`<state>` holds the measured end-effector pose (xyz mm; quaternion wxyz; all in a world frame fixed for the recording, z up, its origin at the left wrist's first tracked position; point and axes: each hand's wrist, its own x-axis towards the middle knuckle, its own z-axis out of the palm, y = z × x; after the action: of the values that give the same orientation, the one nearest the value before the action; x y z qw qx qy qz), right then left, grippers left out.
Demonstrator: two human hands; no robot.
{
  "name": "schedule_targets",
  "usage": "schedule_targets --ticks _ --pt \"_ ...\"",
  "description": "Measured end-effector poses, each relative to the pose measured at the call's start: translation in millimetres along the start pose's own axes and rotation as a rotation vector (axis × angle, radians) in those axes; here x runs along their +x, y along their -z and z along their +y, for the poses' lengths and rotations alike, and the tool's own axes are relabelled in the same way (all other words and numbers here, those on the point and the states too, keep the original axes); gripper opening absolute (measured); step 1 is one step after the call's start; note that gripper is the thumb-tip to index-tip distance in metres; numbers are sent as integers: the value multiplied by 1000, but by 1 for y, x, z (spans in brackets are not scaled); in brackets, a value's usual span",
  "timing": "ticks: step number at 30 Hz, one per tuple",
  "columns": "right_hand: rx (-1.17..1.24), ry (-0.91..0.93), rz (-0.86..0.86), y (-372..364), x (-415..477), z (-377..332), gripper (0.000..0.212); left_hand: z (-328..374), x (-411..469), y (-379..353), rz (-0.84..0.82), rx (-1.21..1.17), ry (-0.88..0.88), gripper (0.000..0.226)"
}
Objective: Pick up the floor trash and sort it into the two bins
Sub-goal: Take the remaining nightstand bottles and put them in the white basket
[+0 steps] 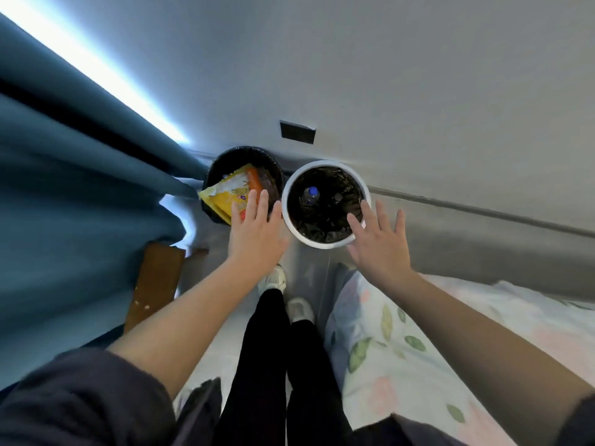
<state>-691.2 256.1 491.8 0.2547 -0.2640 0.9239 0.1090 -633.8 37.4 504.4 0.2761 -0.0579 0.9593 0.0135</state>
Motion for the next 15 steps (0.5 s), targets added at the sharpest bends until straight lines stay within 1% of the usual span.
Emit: schedule_targets --ticks 2,4,7,10,15 --pt "9 39 39 26 -39 -12 60 -2 -53 20 37 -33 54 71" --pt "-1 81 41 47 -74 -26 61 -1 -102 36 54 -73 115 72" --pt "2 140 85 73 -115 -44 63 4 -170 51 88 -115 199 73" --pt "-38 228 99 93 -148 -64 66 7 -234 48 122 -159 326 73" --pt "-122 471 78 116 -190 -115 69 8 -330 20 174 -299 617 73"
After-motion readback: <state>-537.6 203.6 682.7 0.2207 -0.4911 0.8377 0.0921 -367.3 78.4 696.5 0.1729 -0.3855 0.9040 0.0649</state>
